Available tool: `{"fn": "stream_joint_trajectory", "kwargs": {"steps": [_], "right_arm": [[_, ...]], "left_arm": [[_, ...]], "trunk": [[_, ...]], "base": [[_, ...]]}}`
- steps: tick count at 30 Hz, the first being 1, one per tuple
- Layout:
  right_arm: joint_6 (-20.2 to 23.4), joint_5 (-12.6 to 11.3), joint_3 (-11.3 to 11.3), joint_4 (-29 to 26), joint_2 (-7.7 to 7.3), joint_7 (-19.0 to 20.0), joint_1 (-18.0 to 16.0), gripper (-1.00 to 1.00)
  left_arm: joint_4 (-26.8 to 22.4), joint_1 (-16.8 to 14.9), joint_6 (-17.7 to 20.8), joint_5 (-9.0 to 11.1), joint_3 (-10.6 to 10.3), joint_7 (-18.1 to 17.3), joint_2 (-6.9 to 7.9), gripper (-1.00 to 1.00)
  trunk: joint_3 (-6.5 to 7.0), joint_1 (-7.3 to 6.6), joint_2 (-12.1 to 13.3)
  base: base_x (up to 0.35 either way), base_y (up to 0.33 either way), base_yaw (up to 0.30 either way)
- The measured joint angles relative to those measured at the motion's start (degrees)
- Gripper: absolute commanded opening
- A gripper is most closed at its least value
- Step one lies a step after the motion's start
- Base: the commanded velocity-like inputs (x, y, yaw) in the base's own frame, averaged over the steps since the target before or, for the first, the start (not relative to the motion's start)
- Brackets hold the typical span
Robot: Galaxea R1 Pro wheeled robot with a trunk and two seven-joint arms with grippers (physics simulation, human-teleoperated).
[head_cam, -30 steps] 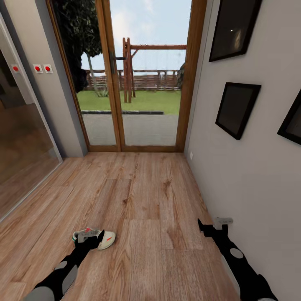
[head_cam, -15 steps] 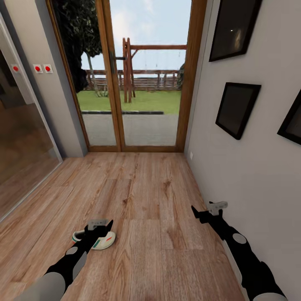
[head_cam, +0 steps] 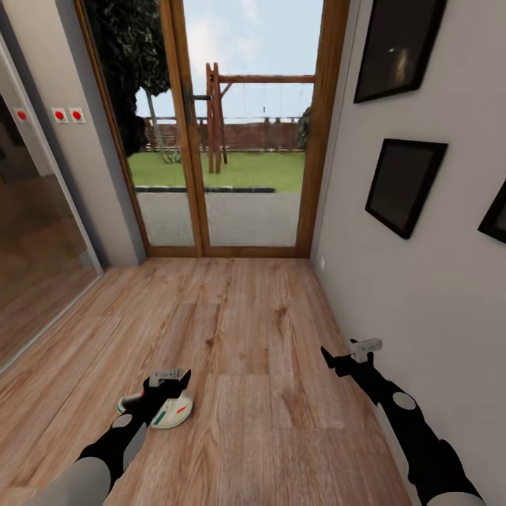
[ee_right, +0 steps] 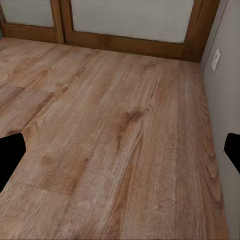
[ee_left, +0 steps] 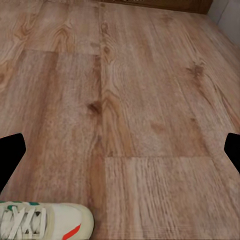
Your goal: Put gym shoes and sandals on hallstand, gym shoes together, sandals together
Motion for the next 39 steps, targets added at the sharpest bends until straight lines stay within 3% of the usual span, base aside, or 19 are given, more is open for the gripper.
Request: {"fn": "stream_joint_trajectory", "kwargs": {"steps": [8, 39], "right_arm": [[0.07, 0.05, -0.01, -0.03, -0.69, 0.08, 0.00, 1.00], [0.10, 0.05, 0.07, -0.07, -0.78, 0.07, 0.00, 1.00]], "left_arm": [[-0.05, 0.00, -0.04, -0.01, 0.01, -0.11, -0.01, 1.00], [-0.11, 0.03, -0.25, 0.07, 0.10, -0.52, 0.14, 1.00]], "trunk": [[0.00, 0.02, 0.00], [0.00, 0.03, 0.00]], "base": [[0.234, 0.000, 0.000], [0.120, -0.034, 0.000]]}}
